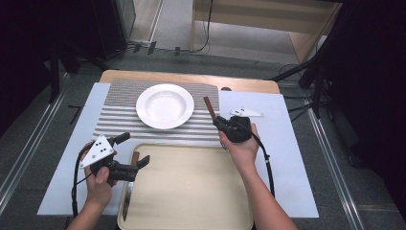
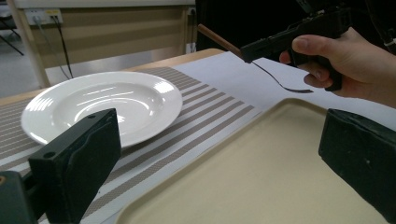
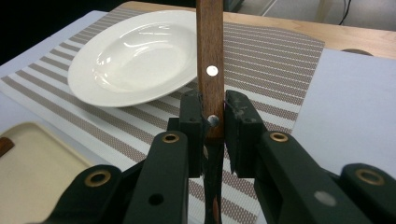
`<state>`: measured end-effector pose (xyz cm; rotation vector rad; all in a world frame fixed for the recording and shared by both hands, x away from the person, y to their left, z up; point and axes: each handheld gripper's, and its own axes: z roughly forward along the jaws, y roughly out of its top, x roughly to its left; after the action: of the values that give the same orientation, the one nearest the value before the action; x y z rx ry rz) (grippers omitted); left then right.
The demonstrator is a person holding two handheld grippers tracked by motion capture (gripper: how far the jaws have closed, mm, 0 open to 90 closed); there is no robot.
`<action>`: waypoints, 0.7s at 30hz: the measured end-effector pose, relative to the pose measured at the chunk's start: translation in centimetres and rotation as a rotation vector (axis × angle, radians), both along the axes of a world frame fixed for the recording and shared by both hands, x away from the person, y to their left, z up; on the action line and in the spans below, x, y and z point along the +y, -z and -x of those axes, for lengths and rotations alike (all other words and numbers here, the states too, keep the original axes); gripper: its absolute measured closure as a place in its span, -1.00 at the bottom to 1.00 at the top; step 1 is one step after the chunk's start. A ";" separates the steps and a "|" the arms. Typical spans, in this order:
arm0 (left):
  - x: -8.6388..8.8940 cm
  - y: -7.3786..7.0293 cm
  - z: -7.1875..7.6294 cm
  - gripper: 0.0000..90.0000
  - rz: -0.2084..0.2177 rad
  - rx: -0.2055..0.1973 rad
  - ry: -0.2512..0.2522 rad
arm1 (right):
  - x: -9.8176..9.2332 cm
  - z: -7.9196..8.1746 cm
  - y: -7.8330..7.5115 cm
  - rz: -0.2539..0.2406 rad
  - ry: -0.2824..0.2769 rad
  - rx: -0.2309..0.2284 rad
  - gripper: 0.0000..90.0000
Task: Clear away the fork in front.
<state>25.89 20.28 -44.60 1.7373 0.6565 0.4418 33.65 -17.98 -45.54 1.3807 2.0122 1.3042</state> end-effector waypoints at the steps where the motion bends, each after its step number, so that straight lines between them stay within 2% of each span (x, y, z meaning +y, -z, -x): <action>1: -0.6 -0.1 -0.1 -1.00 0.000 0.001 0.010 | -0.3 0.6 -0.1 -0.005 -0.007 -0.014 0.71; 4: -1.2 -0.1 -0.2 -1.00 0.001 0.002 0.019 | -0.4 1.1 -0.1 -0.012 -0.007 -0.022 0.71; 9: -2.8 -0.3 -0.4 -1.00 0.008 0.008 0.047 | -0.8 3.0 -0.3 -0.033 -0.026 -0.053 0.71; 21: -5.5 -0.5 -0.7 -1.00 0.018 0.023 0.089 | -1.4 6.1 -0.2 -0.061 -0.062 -0.099 0.71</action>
<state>26.57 14.76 -44.09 1.7494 0.5956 0.3539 27.52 -19.37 -45.39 1.2634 1.9783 1.4430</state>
